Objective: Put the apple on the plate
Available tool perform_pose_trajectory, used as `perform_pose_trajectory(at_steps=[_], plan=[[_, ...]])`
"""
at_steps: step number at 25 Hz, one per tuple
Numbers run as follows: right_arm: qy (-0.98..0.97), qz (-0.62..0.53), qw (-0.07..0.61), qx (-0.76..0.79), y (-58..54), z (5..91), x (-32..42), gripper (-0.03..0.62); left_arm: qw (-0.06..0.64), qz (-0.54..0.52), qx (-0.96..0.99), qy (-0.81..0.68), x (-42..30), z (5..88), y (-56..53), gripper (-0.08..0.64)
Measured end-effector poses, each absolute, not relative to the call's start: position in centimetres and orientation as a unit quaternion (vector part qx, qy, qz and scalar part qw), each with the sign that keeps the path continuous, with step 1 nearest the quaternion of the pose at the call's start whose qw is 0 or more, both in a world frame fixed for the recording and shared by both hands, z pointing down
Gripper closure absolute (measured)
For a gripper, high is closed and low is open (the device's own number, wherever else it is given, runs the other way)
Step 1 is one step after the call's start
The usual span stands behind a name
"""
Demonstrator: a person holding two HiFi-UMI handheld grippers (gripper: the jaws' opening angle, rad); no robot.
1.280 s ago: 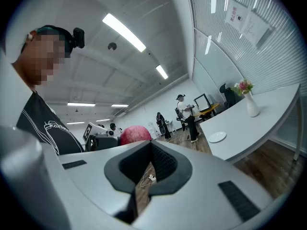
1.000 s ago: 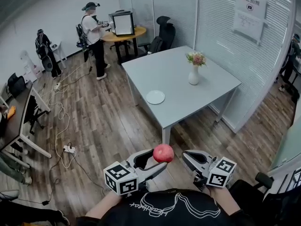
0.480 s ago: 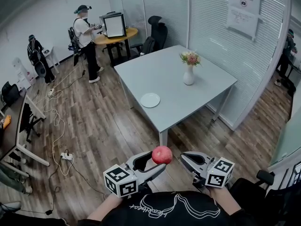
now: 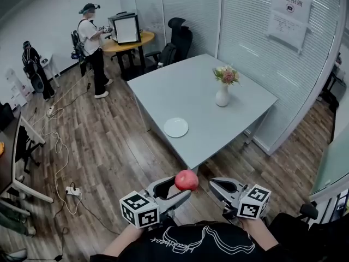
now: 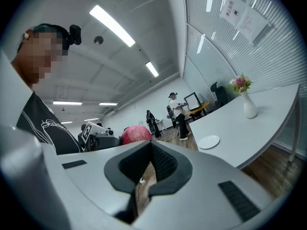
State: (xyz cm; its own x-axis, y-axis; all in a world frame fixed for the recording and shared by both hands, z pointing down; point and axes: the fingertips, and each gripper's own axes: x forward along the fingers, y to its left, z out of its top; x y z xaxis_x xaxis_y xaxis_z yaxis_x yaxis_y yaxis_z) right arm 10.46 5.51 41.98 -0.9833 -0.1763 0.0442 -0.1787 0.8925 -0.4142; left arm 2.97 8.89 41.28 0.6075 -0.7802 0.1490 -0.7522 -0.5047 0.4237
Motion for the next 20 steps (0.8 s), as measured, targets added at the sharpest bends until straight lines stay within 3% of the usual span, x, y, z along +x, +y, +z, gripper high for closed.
perform_pose_trajectory(at_steps=[20], plan=[[-0.963,0.221,-0.003,0.155,-7.7,41.9,-6.9,0.583,0.222,-0.016,0.886,-0.407,-16.0,40.9,-5.8,0.256]])
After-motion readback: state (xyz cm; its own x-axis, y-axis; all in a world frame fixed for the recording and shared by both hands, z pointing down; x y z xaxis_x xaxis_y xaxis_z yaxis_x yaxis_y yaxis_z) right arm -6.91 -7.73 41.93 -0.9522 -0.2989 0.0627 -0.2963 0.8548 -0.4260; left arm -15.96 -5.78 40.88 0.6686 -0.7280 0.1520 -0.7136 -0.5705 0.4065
